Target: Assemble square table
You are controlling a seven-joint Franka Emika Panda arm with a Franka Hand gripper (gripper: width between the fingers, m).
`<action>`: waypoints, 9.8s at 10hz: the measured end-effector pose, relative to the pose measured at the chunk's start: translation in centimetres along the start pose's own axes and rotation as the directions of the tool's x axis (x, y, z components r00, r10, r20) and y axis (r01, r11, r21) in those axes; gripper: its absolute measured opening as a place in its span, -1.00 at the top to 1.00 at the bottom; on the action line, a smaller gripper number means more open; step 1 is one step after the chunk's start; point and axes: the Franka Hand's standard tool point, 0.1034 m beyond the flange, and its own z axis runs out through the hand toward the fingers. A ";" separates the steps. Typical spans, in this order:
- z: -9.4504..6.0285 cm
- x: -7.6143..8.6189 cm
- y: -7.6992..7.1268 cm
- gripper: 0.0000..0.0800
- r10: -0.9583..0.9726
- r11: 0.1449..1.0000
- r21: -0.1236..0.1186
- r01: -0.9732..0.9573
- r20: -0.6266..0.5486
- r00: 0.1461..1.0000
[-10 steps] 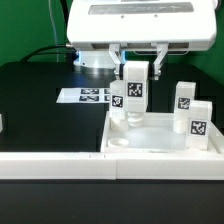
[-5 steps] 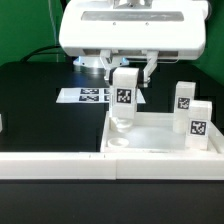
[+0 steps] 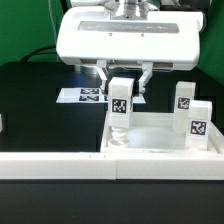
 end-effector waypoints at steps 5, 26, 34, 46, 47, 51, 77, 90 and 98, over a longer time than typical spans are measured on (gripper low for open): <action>1.5 -1.5 -0.1 0.27 -0.017 1.000 -0.012 0.018 0.017 1.000; 1.5 -0.7 0.1 -0.62 0.038 0.999 0.016 -0.050 0.451 0.892; 2.1 -0.1 -0.1 -0.14 0.183 0.982 -0.056 -0.179 0.503 0.845; 2.5 0.0 0.3 0.27 0.962 0.251 -0.451 -0.856 0.213 0.170; 2.5 -0.1 0.0 0.27 0.984 0.143 -0.472 -0.870 0.164 0.073; 2.5 -0.1 0.0 -0.36 0.971 0.216 -0.461 -0.861 0.192 0.141; 2.6 0.0 0.2 -0.25 0.957 0.270 -0.440 -0.857 0.224 0.186; 3.2 -0.1 -0.2 -0.34 0.093 0.995 -0.066 -0.070 0.453 0.887; 3.0 -0.6 -0.9 0.28 0.792 0.610 -0.380 -0.695 0.283 0.541</action>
Offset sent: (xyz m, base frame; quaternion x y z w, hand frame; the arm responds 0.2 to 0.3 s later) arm 0.0005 0.0003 -0.0124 -0.0094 0.0106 0.0018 0.9999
